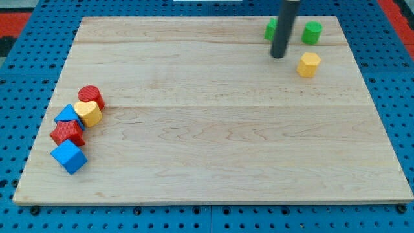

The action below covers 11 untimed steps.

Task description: Push the yellow heart towards center

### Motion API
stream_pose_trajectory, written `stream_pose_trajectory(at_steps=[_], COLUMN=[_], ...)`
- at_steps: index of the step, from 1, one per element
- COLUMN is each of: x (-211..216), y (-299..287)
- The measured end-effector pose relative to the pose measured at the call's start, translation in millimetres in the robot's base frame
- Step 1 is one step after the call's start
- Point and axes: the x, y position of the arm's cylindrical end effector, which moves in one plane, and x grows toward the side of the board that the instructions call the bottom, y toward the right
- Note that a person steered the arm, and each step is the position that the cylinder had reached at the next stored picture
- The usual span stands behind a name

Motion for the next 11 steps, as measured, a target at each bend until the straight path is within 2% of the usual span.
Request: stream_pose_trajectory(at_steps=[2,3,5,7,10,11], x=[173.5,180.6,171.3,163.6,115.2,101.7], y=[-130.6,-225.5,-308.9,-321.0,-312.0,-378.4])
